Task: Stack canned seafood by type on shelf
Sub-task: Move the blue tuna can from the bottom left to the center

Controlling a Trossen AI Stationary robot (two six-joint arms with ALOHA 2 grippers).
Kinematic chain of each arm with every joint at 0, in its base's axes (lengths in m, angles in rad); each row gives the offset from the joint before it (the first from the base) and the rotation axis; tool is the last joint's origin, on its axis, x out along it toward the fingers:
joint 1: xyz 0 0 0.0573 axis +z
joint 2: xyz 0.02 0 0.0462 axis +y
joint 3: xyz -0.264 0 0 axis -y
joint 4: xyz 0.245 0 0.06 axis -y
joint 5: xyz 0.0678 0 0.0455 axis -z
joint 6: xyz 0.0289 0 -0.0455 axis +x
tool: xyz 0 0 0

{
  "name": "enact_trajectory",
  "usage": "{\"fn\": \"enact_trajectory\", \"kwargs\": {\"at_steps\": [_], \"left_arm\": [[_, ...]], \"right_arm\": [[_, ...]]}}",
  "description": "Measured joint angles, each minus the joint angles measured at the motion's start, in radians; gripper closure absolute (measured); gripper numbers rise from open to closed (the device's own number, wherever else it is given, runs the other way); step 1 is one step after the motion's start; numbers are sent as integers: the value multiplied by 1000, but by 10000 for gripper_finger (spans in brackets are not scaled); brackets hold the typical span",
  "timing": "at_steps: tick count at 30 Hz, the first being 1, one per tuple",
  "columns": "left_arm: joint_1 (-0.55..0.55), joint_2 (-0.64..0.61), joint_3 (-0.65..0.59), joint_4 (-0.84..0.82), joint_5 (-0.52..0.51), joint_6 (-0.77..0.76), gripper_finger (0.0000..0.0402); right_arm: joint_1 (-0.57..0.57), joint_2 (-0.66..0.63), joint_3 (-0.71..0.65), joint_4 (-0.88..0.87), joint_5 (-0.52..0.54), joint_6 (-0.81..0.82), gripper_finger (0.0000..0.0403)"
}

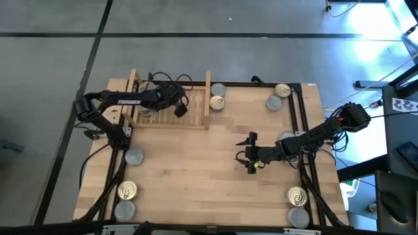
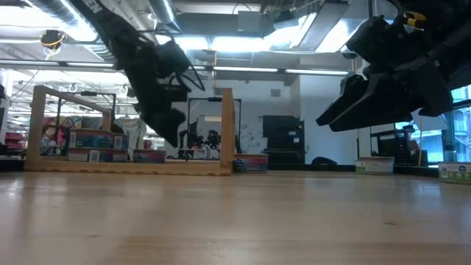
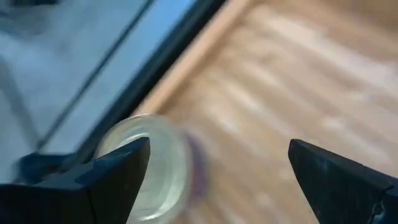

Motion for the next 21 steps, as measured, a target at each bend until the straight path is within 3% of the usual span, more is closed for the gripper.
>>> {"fn": "enact_trajectory", "kwargs": {"at_steps": [4, 21], "left_arm": [[-38, -35, 0, 1, 139, -9, 20], [-129, -36, 11, 19, 154, -61, 20]], "right_arm": [[0, 0, 0, 0, 0, 0, 95], [0, 0, 0, 1, 0, -2, 95]]}}
